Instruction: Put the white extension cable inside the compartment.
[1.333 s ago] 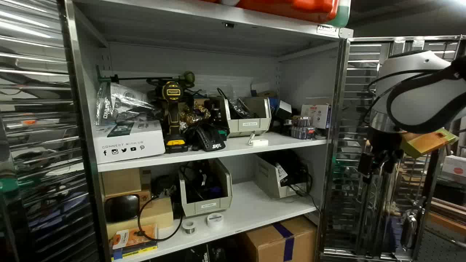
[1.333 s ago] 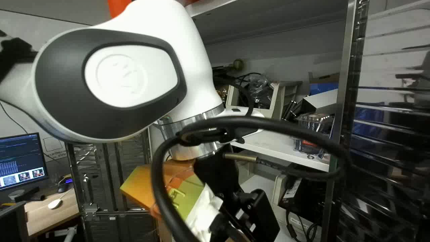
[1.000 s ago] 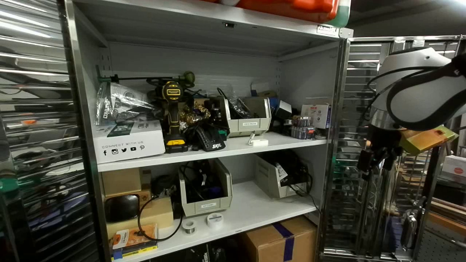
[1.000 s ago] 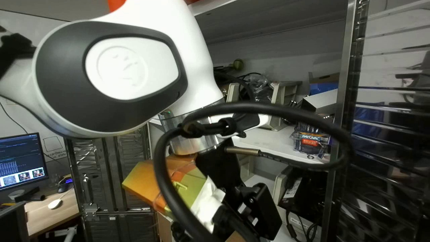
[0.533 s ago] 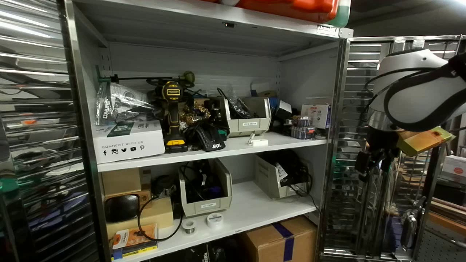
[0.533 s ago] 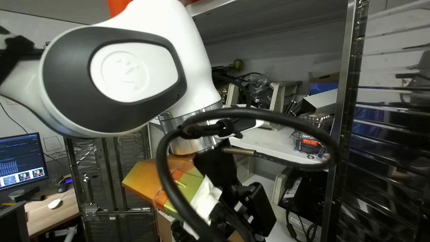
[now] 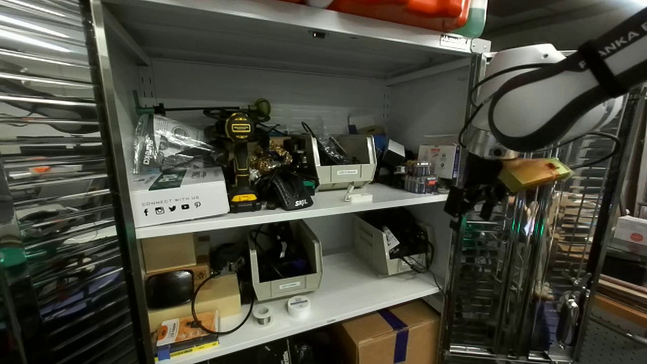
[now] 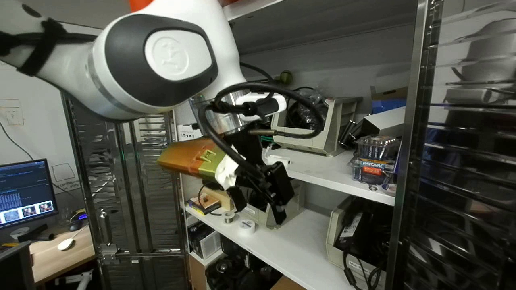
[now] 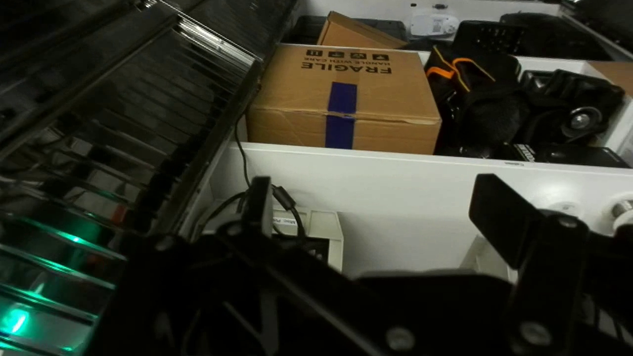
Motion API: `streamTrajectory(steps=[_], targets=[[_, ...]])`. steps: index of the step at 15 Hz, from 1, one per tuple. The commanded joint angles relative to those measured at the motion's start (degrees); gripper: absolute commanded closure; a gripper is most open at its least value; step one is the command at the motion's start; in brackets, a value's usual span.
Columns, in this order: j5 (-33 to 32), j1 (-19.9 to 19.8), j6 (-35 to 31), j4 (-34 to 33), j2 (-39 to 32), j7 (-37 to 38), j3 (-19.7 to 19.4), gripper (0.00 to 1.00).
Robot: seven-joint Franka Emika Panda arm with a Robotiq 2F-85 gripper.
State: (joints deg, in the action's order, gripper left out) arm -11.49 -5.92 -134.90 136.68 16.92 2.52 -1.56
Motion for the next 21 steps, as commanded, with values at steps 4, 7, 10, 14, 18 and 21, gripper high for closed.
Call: streamTrajectory(steps=[4, 7, 10, 14, 18, 21], targets=[[3.69, 2.19, 12.55, -17.77, -10.77, 11.52, 2.93, 0.0], [5.83, 3.06, 20.47, -24.81, -15.11, 15.87, 2.95, 0.0], [6.53, 3.7, 28.31, -31.33, -19.15, 22.67, 2.7, 0.0], [6.29, 4.63, 33.37, -37.15, -23.01, 28.39, 2.27, 0.0], [7.21, 5.06, 37.67, -42.34, -26.52, 30.33, 1.58, 0.0], [7.6, 4.99, 34.73, -43.15, -26.88, 26.12, 1.56, 0.0]])
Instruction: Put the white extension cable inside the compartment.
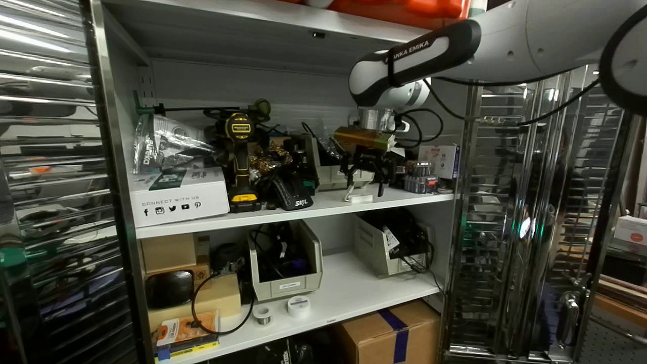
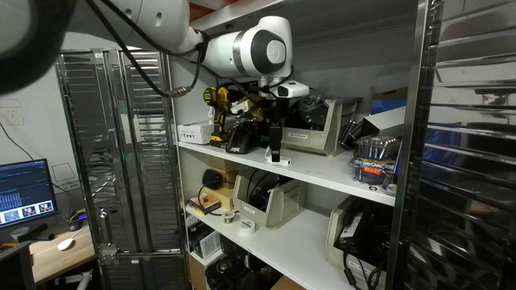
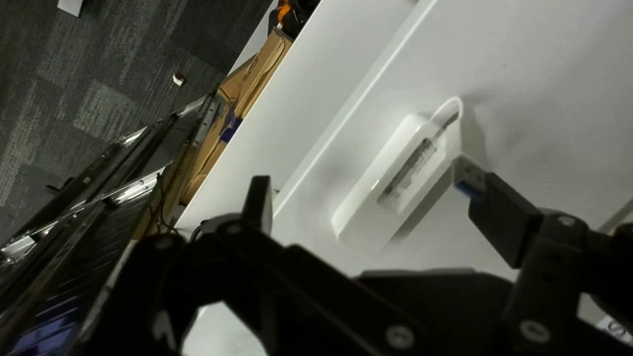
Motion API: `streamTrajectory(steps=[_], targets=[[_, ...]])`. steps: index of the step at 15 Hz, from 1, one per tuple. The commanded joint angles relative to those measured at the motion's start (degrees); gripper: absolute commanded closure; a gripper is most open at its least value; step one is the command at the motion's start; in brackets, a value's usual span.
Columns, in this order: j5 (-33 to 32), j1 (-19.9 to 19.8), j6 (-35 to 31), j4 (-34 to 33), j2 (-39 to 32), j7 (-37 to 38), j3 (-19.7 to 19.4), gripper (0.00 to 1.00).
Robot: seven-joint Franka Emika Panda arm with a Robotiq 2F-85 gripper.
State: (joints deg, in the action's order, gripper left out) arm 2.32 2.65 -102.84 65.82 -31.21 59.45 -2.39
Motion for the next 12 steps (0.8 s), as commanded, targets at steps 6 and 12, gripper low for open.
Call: streamTrajectory(steps=[6, 12], targets=[[-3.24, 2.9, 9.04, -19.79, -12.49, 5.25, -1.52, 0.28], [-5.5, 3.03, 15.38, -20.73, -12.2, 5.24, -2.82, 0.69]])
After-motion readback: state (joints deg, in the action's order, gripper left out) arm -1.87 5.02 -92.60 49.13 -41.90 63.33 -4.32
